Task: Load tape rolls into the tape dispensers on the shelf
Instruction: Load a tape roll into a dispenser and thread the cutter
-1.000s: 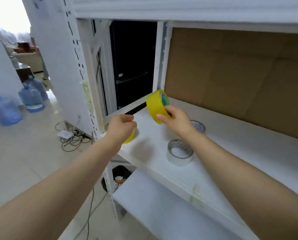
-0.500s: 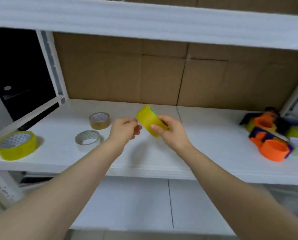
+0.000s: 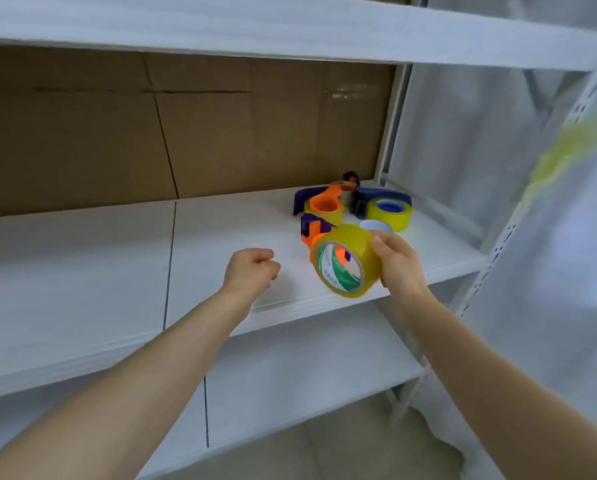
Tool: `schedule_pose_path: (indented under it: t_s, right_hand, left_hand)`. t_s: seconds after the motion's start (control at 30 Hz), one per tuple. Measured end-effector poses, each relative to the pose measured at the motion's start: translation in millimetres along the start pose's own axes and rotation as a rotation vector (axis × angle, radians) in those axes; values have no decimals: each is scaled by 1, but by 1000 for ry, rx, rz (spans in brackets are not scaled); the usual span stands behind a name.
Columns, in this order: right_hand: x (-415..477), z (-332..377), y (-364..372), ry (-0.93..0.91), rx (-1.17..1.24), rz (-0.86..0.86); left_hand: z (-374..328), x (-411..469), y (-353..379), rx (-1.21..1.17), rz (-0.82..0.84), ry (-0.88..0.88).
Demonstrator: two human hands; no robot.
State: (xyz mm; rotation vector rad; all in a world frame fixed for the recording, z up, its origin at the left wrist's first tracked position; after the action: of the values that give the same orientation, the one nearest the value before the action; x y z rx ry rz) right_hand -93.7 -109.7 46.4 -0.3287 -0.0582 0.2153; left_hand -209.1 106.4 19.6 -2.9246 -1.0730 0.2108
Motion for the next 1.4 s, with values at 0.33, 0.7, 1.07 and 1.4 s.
schedule_pose_path:
  t_s: [0.33, 0.7, 1.07, 1.4]
  right_hand:
    - [90, -40, -57, 112, 85, -82]
    - [195, -37, 11, 244, 104, 120]
    - [242, -26, 19, 169, 112, 235]
    - [246, 14, 54, -152, 139, 597]
  left_hand:
    - [-13, 68, 110, 624, 116, 204]
    - [19, 141, 139, 971, 216, 198]
    - [11, 158, 121, 767, 296, 45]
    - [-32, 157, 140, 167, 217, -23]
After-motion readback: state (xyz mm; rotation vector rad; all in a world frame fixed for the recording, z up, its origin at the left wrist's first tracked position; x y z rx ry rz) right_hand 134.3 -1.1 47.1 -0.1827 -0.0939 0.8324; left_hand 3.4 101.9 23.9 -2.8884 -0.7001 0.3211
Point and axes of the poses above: each hand's wrist, its own x-axis towards the middle knuckle, its own y-axis out of the palm, z = x × y, the point moved 10 cm from there along x, towards the middle knuckle, and after that the axes turned 12 degrees about -x, right-handed, at the moved point
